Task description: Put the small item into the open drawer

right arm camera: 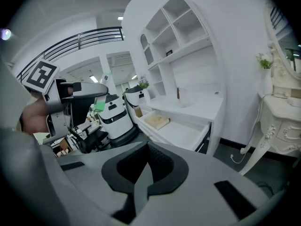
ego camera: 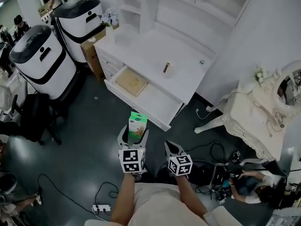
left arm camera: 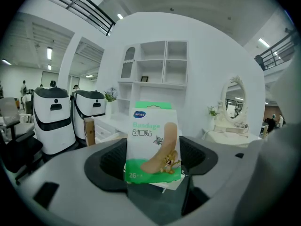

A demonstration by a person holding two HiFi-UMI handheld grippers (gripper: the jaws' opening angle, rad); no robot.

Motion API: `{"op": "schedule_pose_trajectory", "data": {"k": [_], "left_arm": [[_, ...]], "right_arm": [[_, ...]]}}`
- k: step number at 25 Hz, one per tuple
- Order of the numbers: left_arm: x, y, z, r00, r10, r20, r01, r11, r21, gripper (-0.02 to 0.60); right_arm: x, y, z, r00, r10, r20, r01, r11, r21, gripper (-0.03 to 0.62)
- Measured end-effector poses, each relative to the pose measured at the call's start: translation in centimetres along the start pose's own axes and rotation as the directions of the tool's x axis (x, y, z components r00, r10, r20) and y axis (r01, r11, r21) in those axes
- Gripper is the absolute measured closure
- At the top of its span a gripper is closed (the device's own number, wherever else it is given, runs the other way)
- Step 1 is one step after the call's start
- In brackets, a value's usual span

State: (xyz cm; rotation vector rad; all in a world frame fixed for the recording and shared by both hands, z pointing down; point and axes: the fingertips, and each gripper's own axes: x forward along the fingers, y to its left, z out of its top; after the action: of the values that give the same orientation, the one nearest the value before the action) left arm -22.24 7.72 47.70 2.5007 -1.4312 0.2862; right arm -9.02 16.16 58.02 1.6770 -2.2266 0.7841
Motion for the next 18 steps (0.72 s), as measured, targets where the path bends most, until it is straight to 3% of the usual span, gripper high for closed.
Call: {"op": "schedule_pose_trajectory", "data": {"k": [7,18], "left_arm": [[2.8,2.4,-0.7,1.000,-0.006,-0.021,0.005,1.000,-0.007,0.222],[9.7,3.8,1.6,0.999,0.041,-0.031,-0.040,0.999,0.028,0.222]], "right_arm": [[3.2,-0.7,1.0,1.000,0.016,0.009,-0.017,1.000,0.013,0.569],[9.7,-4.3,7.8,0.992,0.124,-0.021,-0.125,0.990,-0.072,0.569]]}}
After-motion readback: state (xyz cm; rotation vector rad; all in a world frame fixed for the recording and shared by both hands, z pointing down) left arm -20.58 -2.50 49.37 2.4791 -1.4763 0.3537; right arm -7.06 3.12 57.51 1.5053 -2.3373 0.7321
